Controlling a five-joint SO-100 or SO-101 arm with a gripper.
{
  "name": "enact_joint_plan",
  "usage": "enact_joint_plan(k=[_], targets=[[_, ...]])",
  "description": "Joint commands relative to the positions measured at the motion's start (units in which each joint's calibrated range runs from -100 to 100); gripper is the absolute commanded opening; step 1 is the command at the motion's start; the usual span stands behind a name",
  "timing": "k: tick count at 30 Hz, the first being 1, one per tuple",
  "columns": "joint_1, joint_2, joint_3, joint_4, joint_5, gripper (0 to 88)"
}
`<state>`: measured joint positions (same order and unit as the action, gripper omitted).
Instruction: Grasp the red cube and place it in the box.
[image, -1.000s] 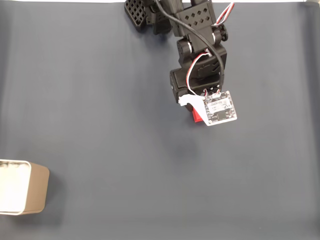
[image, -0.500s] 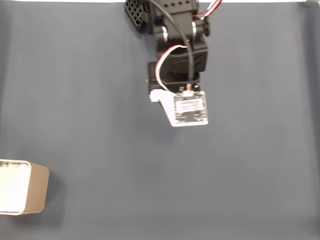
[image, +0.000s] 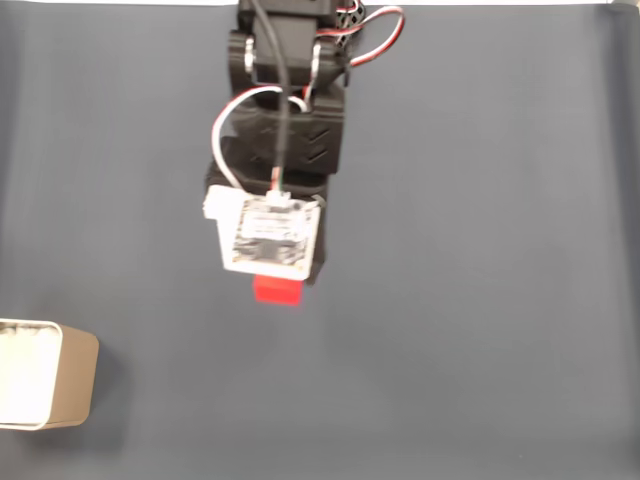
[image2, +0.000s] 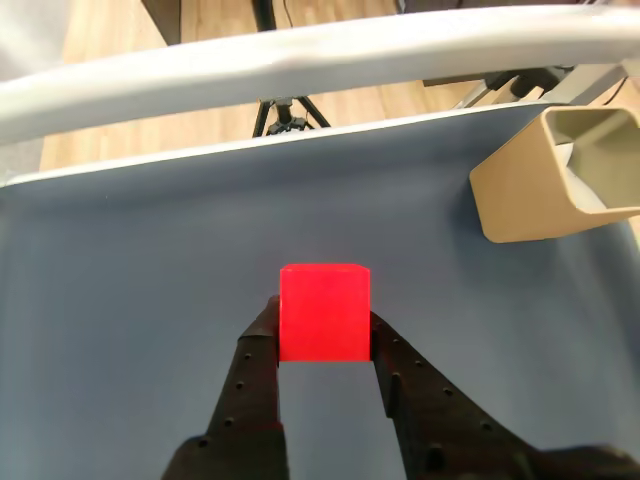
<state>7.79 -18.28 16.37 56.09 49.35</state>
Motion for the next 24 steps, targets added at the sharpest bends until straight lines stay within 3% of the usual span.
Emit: enact_joint_plan(k=[1, 24], targets=[[2.44, 1.82, -8.43, 0.23, 0.59, 0.0], [12.1, 19.93, -33.88, -0.02, -1.03, 0.0]])
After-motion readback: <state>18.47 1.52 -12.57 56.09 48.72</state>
